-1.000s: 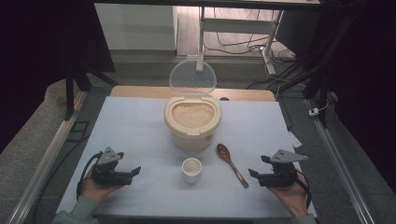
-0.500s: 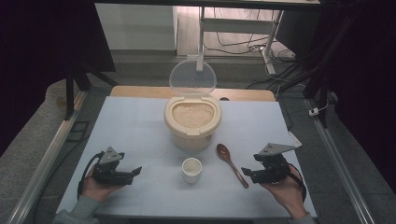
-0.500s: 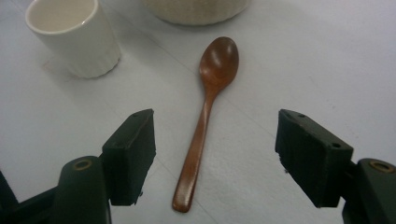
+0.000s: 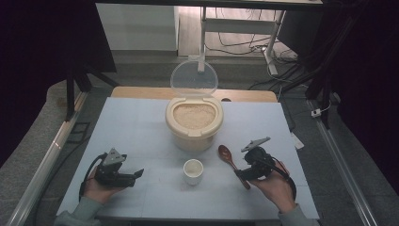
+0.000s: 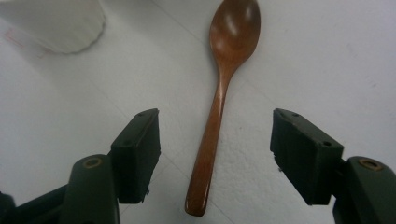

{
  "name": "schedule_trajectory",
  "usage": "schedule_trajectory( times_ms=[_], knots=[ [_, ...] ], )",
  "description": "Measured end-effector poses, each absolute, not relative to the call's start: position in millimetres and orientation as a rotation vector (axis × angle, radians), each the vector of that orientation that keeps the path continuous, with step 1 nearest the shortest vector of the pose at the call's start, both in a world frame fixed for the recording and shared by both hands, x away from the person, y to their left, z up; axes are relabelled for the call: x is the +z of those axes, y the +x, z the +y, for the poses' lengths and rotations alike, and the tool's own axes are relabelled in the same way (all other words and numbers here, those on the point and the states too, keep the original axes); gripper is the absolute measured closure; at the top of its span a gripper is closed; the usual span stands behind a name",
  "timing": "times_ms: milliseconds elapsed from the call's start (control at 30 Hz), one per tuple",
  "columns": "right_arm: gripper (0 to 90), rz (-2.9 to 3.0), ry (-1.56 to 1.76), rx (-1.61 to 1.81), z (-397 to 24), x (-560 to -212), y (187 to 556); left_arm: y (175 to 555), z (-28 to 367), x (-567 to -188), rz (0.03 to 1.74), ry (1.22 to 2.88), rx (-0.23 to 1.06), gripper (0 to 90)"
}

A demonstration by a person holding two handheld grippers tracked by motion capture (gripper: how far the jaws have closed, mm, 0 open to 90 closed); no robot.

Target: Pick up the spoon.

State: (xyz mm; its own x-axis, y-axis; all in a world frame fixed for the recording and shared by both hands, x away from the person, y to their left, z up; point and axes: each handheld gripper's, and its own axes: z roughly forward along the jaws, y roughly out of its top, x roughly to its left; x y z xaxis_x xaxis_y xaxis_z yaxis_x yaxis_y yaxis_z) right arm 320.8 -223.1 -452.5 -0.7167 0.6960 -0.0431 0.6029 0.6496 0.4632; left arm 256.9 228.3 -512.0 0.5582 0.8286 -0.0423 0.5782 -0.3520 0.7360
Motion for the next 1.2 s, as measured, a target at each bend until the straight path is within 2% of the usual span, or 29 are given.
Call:
schedule_trajectory(
  times_ms=[433,1200],
  knots=[
    [47.4,2.718,1.136,0.427,-215.1,-484.0,326.9,257.3,228.2,-513.4,1.122,2.082,0.444,12.5],
    [73.0,2.698,1.173,0.391,-208.2,-495.1,333.0,257.6,228.5,-514.4,1.119,2.087,0.453,12.6]
  ],
)
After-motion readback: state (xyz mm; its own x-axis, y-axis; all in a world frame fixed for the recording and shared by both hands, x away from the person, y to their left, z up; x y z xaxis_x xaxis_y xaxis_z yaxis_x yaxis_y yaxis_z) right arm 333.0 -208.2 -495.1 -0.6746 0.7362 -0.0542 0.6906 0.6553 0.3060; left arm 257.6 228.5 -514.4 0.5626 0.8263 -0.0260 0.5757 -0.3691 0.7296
